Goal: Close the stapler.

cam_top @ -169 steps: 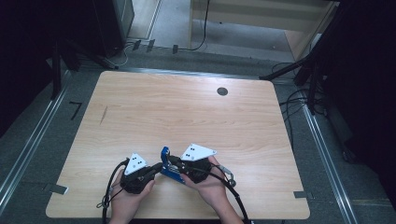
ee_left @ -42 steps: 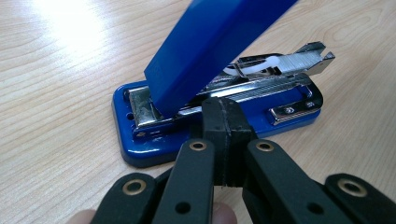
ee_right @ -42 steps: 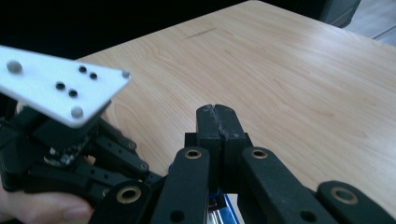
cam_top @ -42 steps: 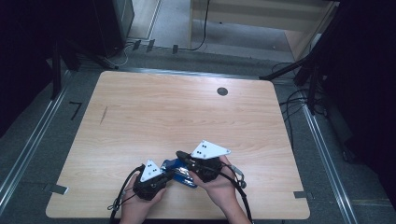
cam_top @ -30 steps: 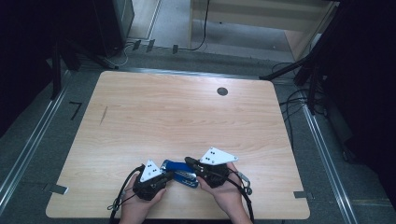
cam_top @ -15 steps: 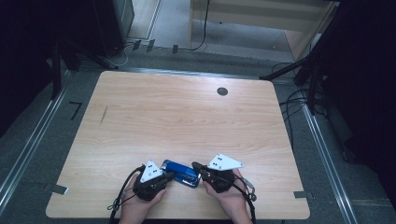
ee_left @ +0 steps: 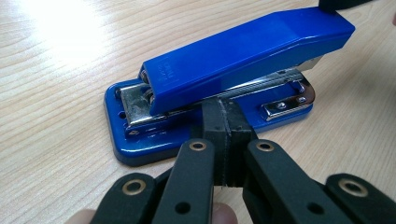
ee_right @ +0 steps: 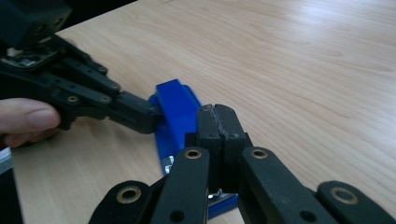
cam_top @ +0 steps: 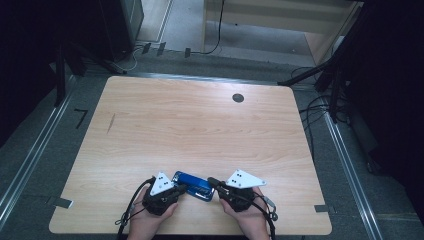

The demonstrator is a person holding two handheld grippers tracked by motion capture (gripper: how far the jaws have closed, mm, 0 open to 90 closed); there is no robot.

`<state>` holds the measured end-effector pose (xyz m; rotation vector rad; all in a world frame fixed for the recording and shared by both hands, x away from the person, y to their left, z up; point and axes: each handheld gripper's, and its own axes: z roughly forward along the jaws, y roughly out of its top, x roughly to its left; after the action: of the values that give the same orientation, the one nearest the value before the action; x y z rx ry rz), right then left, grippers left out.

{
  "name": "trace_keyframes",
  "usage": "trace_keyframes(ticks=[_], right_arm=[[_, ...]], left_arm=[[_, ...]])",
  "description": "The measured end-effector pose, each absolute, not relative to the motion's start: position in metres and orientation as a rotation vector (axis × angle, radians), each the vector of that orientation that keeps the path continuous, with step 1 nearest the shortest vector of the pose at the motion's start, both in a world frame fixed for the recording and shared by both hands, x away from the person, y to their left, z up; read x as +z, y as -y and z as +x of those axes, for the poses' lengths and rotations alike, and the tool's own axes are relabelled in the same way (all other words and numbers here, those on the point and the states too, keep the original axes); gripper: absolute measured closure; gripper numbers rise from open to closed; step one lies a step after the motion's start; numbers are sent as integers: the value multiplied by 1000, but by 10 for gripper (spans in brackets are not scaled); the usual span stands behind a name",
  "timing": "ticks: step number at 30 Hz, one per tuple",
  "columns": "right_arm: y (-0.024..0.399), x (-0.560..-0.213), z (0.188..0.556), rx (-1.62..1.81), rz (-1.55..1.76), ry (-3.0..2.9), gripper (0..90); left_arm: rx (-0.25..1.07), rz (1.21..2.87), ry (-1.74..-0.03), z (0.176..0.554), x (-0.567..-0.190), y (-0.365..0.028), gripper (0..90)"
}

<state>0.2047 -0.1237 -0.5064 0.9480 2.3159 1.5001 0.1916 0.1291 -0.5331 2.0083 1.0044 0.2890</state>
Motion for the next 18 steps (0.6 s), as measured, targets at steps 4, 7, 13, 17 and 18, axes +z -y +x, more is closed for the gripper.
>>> trace_keyframes(ticks=[4, 7, 13, 17, 18], right_arm=[[119, -507, 201, 1470, 924, -2318, 900], [118, -509, 198, 1431, 909, -2329, 900], [117, -512, 194, 1431, 893, -2341, 900], [119, -516, 195, 1450, 925, -2341, 900], [119, -516, 194, 1445, 913, -2334, 900]], left_arm=[[288, 2009, -1003, 191, -533, -129, 900], [286, 2010, -1002, 191, -533, -129, 900], [285, 2012, -1001, 191, -533, -129, 900], [286, 2011, -1003, 191, -533, -129, 900], [285, 2010, -1002, 191, -533, -129, 900]])
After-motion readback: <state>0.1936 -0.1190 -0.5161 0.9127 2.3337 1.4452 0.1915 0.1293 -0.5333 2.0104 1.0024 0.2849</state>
